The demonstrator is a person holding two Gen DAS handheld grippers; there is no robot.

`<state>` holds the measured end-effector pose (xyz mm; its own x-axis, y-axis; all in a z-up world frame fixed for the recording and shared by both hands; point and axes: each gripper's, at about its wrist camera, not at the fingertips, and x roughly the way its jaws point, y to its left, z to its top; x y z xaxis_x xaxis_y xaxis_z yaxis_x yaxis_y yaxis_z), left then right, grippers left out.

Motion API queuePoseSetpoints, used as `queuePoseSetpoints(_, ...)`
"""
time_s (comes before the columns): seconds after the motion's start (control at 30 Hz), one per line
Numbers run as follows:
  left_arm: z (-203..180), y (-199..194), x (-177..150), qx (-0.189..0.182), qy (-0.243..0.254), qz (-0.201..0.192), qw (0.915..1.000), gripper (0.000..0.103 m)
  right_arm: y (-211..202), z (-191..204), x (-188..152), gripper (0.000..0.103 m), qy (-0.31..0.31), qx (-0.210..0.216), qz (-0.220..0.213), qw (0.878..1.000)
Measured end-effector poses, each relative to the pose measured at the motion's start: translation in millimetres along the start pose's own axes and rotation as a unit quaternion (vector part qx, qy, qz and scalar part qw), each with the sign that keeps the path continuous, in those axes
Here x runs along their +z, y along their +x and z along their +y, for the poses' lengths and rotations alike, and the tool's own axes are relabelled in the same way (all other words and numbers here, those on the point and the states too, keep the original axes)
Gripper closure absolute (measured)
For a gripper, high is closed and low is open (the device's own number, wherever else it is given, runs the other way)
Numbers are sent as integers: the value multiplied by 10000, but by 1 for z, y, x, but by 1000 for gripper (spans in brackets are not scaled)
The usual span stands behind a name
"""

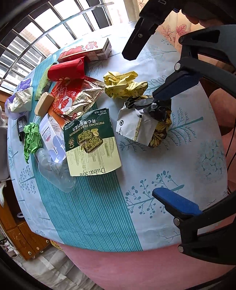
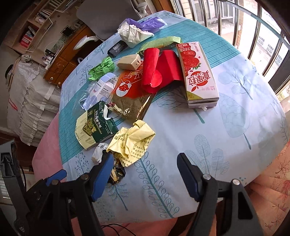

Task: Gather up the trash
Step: 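Grasp the crumpled foil wrapper with the left tool while the right tool grasps yellow plastic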

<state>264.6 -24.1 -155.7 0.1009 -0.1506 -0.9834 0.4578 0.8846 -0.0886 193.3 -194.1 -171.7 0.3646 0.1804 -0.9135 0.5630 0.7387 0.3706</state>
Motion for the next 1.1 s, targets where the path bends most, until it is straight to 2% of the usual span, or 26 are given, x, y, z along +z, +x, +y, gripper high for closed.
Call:
queuePoseSetpoints(0.13,-1,19,7,-148,230,199,9994,9,21,6,12,30,132,-118,16,9998)
queuePoseSetpoints(0.3,1,25,12,-326,445,209,9983,9,46,14,15,32,13,-405,161,9990)
queuePoseSetpoints(0.43,8,28,15,-446,449,310,9975,9,53,21,9,44,-125,-370,179,9991)
queuePoseSetpoints(0.53,10,28,13,-540,412,352,9971,9,57,22,9,61,-116,-165,340,9992)
queuePoseSetpoints(0.8,10,25,11,-592,418,388,9966,9,38,17,4,73,-271,-355,189,9988)
queuePoseSetpoints(1.1,-17,29,7,-563,489,338,9966,10,7,-10,-14,73,-340,-621,177,9973)
